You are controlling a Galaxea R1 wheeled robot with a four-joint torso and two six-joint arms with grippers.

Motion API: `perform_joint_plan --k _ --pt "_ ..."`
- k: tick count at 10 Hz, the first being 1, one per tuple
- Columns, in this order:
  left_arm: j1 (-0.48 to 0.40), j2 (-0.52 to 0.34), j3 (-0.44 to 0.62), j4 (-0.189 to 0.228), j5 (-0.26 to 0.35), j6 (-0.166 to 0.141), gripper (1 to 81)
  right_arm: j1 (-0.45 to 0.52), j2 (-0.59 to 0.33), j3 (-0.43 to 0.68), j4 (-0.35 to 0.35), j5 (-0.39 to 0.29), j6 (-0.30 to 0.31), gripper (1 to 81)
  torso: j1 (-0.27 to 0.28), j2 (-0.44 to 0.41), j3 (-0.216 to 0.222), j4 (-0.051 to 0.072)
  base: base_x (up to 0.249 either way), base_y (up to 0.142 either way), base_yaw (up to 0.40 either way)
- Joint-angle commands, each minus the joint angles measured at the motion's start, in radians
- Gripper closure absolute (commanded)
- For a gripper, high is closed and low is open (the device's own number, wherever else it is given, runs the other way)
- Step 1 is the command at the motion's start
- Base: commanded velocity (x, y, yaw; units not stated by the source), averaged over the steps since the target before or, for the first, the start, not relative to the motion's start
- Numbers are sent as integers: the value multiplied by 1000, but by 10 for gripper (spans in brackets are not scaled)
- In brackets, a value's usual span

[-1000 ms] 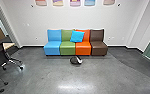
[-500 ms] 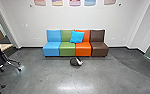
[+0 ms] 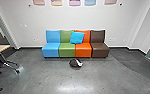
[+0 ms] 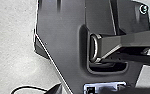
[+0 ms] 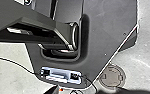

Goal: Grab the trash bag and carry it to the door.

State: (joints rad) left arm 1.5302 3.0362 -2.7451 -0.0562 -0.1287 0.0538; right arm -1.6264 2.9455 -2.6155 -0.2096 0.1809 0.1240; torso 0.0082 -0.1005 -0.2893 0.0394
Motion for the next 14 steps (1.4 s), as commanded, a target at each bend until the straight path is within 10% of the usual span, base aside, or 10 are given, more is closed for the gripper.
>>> perform_joint_plan --k 1,14 --pt "-17 -3 -1 -8 63 1 10 9 -6 5 -7 -58 2 10 0 0 0 0 135 0 0" --pt "-17 -2 -1 -4 64 1 10 10 -3 11 -10 -64 0 10 0 0 0 0 135 0 0"
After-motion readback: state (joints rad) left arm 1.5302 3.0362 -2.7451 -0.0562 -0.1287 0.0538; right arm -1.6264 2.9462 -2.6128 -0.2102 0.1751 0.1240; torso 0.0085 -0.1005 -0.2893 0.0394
